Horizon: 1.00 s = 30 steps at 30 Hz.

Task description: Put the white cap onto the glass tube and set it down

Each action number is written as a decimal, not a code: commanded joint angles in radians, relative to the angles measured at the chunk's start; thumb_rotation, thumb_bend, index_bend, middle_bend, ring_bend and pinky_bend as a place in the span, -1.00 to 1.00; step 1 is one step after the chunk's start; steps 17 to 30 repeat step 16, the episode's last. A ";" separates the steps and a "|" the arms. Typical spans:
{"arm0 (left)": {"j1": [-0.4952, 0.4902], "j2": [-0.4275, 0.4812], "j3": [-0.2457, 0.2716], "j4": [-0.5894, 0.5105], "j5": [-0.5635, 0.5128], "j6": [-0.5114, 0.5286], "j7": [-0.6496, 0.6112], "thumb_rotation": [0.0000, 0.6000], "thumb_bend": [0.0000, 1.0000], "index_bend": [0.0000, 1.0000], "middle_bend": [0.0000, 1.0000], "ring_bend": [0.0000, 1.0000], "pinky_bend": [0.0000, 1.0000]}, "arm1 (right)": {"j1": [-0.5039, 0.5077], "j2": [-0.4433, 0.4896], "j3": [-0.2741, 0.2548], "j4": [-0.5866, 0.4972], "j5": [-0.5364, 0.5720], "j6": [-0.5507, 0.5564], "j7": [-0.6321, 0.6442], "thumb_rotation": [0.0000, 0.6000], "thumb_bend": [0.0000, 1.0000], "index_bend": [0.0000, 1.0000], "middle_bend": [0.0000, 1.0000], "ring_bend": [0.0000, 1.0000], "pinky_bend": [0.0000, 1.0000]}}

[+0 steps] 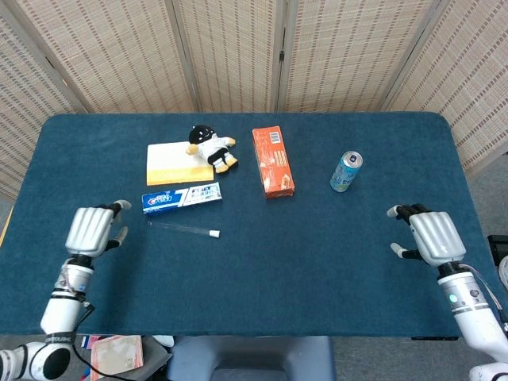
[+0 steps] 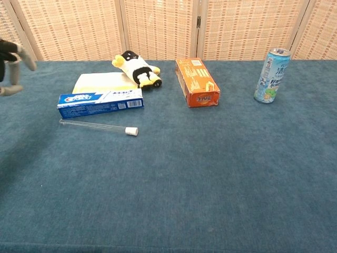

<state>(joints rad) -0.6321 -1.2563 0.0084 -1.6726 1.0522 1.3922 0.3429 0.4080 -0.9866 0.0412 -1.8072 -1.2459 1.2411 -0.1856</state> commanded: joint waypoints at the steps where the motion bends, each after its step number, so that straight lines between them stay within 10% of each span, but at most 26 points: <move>1: 0.104 0.059 0.037 0.026 0.068 0.078 -0.097 1.00 -0.35 -0.44 -0.27 -0.25 -0.04 | -0.075 -0.026 -0.019 0.031 -0.035 0.105 -0.015 1.00 -0.63 -0.33 -0.24 -0.42 0.04; 16: 0.341 0.067 0.081 -0.005 0.248 0.257 -0.141 1.00 -0.35 -0.54 -0.43 -0.39 -0.33 | -0.278 -0.045 -0.059 0.012 -0.109 0.321 0.004 1.00 -0.63 -0.33 -0.21 -0.38 0.04; 30: 0.341 0.067 0.081 -0.005 0.248 0.257 -0.141 1.00 -0.35 -0.54 -0.43 -0.39 -0.33 | -0.278 -0.045 -0.059 0.012 -0.109 0.321 0.004 1.00 -0.63 -0.33 -0.21 -0.38 0.04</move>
